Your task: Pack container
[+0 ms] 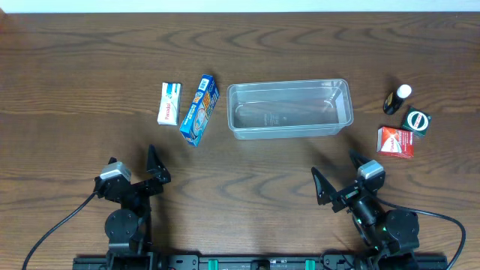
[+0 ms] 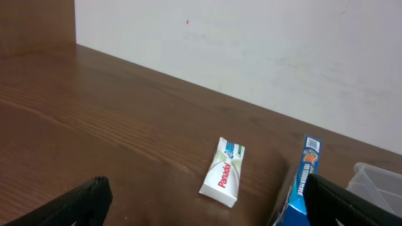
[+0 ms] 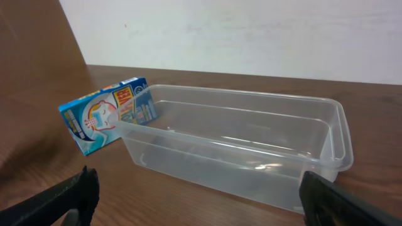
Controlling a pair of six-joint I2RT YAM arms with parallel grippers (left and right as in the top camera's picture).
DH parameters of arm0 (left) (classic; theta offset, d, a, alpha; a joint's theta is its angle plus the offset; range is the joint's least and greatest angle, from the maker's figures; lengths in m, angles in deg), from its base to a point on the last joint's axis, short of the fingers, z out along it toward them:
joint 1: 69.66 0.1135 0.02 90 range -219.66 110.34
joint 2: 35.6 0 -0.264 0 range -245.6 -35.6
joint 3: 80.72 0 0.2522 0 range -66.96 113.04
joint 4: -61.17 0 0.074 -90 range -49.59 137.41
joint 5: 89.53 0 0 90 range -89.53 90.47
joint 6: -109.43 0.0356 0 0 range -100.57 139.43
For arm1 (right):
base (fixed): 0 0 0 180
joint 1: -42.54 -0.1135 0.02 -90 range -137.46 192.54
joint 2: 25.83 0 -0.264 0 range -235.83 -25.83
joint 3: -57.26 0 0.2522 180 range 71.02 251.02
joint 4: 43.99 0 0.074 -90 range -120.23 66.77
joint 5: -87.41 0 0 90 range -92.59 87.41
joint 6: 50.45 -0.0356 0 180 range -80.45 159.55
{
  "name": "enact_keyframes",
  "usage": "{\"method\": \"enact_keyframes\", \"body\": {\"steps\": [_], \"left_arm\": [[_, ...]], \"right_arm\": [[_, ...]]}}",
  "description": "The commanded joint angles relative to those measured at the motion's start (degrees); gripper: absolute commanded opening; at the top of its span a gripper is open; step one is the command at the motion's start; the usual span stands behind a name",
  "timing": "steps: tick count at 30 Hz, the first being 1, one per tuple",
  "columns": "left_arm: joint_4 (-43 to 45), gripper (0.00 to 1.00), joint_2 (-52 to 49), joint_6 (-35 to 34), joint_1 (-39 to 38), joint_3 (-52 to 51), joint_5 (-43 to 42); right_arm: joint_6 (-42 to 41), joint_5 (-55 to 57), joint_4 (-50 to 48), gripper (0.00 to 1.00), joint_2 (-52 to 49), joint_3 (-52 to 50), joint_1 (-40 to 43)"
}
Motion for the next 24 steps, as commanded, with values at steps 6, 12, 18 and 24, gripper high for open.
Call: {"method": "enact_keyframes", "body": {"steps": [6,12,18,24], "left_arm": [[-2.29,0.98,0.09,0.94,0.15,-1.09,0.24],[0.15,0.98,0.09,0.48,0.13,-1.09,-0.28],[5.22,0.98,0.07,-0.33,0.07,-0.98,-8.28],[-1.51,0.98,-5.53,1.49,0.04,9.79,-12.79]], "right_arm": [[-0.61,0.17,-0.02,0.99,-0.02,-0.31,-0.04],[-0.61,0.17,-0.02,0.99,-0.02,-0.31,-0.04],[-0.61,0.17,-0.02,0.99,-0.02,-0.31,-0.04],[-0.61,0.17,-0.02,0.99,-0.02,-0.31,-0.04]]}}
